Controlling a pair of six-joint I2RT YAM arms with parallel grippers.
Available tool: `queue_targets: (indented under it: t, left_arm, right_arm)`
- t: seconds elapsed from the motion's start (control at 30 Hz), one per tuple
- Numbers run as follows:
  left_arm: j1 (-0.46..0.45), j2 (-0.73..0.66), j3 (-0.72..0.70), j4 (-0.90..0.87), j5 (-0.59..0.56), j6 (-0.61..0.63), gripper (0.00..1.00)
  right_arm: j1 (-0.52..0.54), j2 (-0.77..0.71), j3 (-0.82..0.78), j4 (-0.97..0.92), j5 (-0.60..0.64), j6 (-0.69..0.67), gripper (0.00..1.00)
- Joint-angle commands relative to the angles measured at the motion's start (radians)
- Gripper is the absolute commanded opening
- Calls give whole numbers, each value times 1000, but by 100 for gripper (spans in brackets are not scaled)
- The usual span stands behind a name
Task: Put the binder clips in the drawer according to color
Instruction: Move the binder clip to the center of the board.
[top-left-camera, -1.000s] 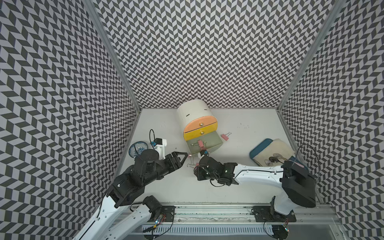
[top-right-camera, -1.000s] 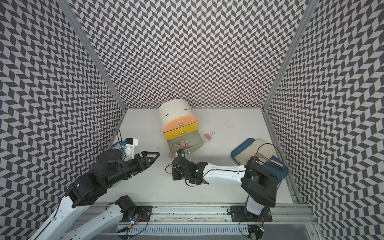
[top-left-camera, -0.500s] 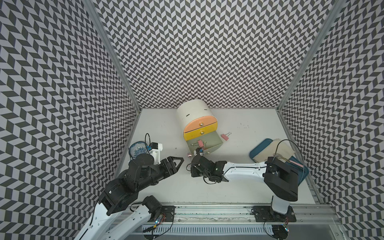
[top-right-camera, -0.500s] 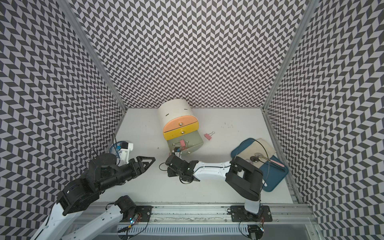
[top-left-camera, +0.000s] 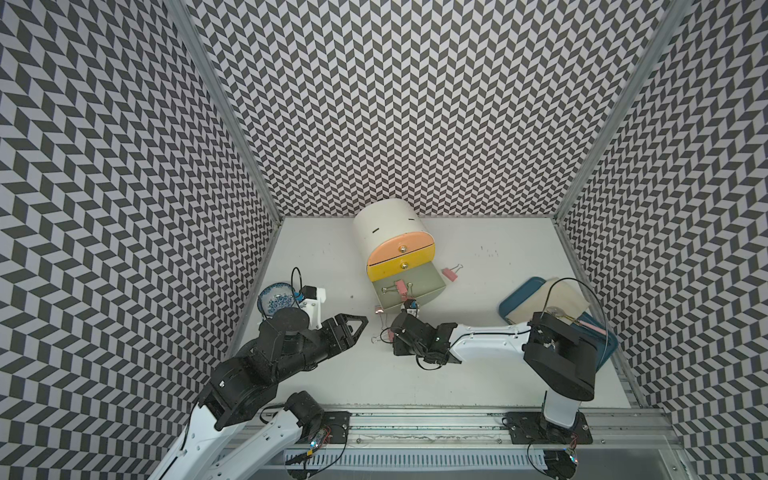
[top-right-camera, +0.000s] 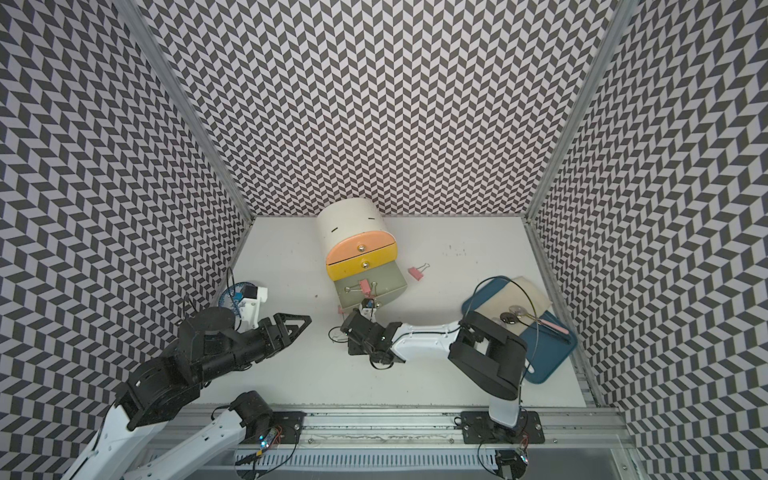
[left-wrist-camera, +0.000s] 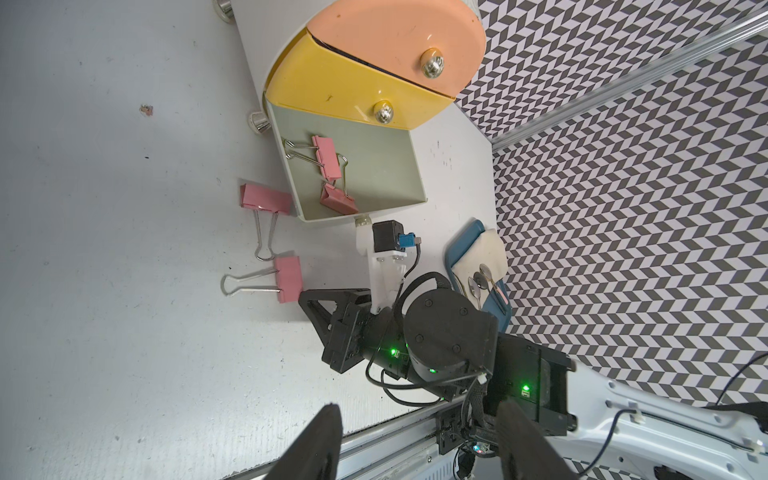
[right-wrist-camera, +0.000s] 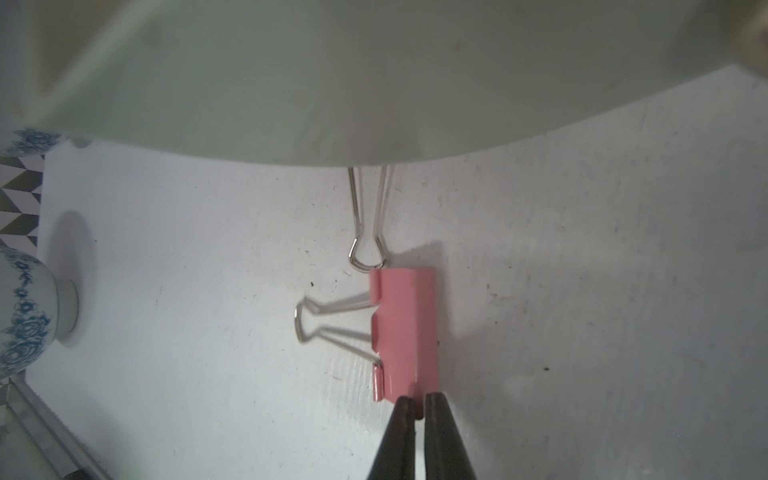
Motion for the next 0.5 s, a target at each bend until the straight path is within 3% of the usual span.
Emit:
queue_targets:
  t: [0.0, 0.23, 0.47]
  left_arm:
    - [8, -5, -12, 40, 13, -4, 63]
    - [8, 3, -8, 50, 7, -4, 63]
    - [8, 18, 6, 42, 4, 9, 63]
  right_arm:
    - [-4, -32, -44, -16, -2, 9, 9]
    - [3, -120, -57, 1, 8, -27, 10]
    - [3, -88, 11, -26, 47, -61, 18]
